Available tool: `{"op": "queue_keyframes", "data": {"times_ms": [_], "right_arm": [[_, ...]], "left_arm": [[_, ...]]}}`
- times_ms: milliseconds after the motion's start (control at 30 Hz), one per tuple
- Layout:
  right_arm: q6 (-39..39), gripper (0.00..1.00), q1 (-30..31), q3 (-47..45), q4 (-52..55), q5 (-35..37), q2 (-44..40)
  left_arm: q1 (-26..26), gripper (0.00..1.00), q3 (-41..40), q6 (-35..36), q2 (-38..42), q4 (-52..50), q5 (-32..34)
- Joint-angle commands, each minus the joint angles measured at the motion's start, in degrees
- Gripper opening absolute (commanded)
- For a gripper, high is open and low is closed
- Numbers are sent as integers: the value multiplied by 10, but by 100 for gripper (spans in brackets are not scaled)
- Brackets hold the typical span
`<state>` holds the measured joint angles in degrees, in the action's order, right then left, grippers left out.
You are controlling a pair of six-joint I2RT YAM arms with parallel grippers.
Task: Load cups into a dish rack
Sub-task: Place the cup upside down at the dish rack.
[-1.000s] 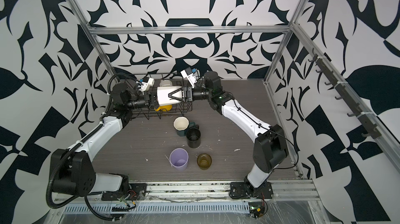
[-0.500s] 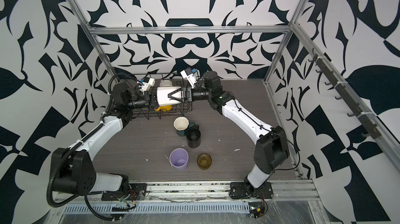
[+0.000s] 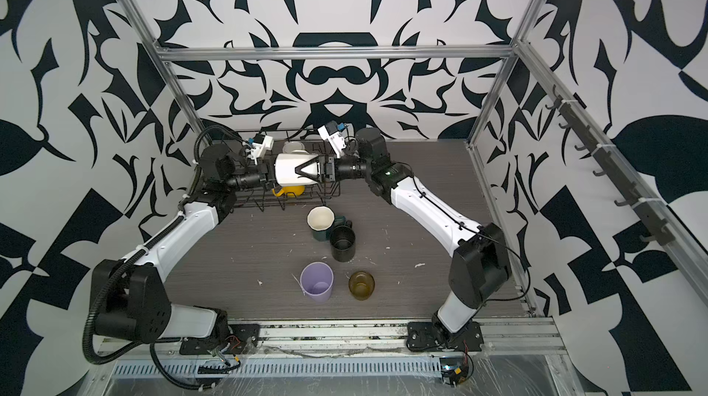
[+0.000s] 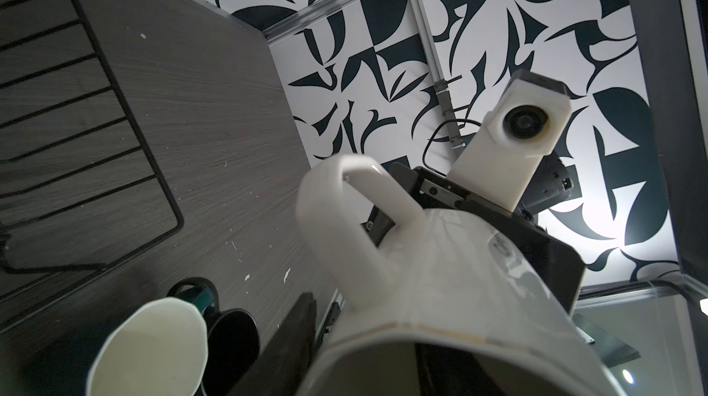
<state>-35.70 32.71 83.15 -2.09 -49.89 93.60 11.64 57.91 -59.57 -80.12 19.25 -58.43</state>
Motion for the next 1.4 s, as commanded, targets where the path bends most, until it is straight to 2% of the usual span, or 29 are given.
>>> {"op": "queue_keyframes", "data": {"times_ms": [0, 267, 600, 833, 933, 1100, 1200, 1367], "right_arm": [[10, 0, -9, 12, -24, 25, -44], [12, 0, -19, 5, -22, 29, -55], [14, 0, -24, 6, -14, 34, -60], [17, 0, -25, 8, -9, 38, -62], [19, 0, -25, 10, -5, 40, -62], [37, 0, -26, 19, 18, 51, -62], [54, 0, -26, 27, 40, 64, -62], [94, 0, -26, 49, 100, 100, -59]], "left_arm": [[3, 52, 27, 11, 10, 2, -1], [1, 59, 31, 28, 12, -29, 14], [-9, 64, 35, 48, 15, -69, 38], [-22, 69, 40, 74, 21, -120, 79], [-30, 73, 51, 113, 31, -189, 133], [-42, 84, 76, 182, 62, -320, 277], [-49, 91, 78, 203, 93, -357, 350], [-66, 96, 77, 227, 132, -397, 443]]}}
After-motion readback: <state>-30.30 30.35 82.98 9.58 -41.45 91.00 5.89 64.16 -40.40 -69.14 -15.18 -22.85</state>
